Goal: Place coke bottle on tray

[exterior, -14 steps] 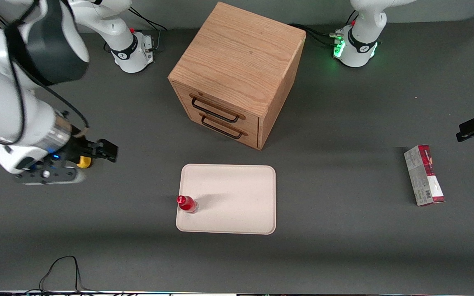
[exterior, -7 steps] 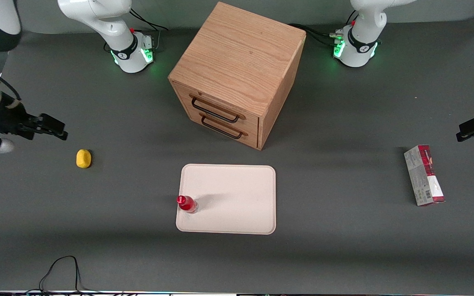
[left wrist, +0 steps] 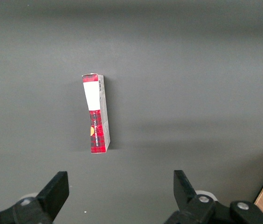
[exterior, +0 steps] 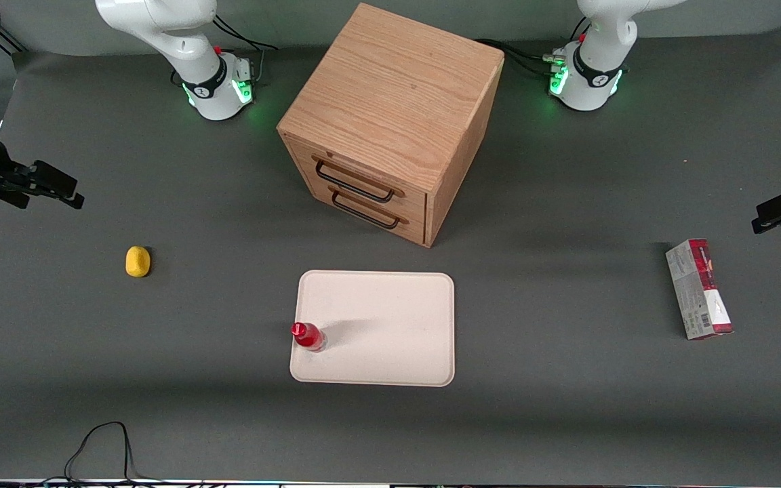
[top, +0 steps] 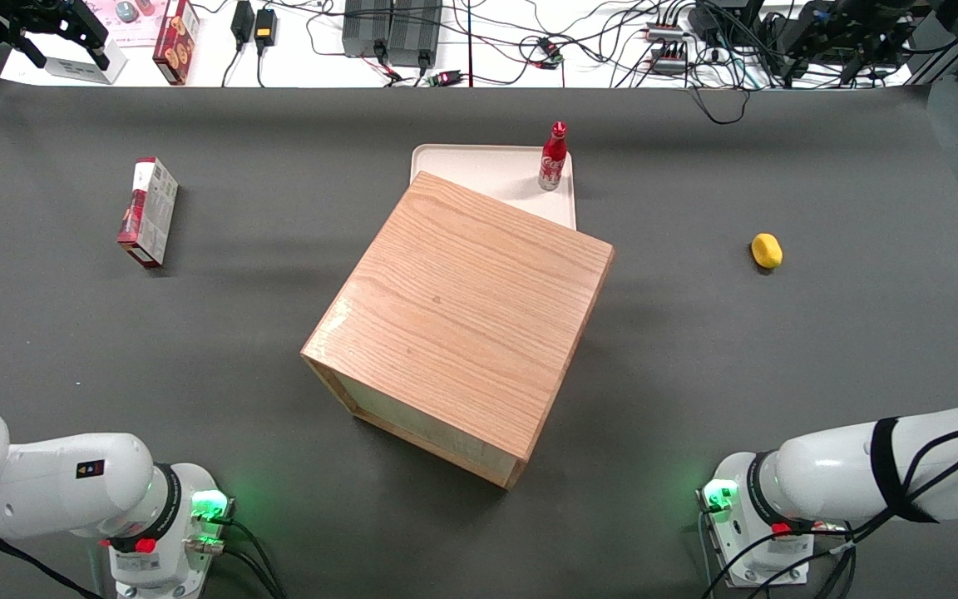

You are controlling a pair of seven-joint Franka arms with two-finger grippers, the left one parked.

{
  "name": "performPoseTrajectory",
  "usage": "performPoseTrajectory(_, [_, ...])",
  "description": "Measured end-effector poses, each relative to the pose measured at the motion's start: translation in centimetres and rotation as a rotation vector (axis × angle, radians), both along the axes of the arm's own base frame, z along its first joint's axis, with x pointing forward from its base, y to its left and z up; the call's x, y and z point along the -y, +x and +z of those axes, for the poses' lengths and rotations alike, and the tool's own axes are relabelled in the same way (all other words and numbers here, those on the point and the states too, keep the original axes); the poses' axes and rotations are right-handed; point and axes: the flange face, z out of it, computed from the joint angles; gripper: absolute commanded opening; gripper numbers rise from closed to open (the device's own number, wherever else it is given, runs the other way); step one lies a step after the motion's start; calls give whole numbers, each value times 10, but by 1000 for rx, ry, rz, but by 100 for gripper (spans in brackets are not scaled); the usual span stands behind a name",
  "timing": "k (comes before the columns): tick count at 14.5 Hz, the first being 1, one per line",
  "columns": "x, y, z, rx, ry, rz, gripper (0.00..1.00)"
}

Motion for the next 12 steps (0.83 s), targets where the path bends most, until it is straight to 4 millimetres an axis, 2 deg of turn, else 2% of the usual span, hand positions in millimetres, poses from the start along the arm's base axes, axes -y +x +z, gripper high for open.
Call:
performPoseTrajectory(2, [9, -2, -1, -3, 0, 24, 100])
performPoseTrajectory(7, [9, -2, -2, -9, -3, 36, 100])
performPoseTrajectory(12, [22, -4, -4, -19, -2, 12, 100])
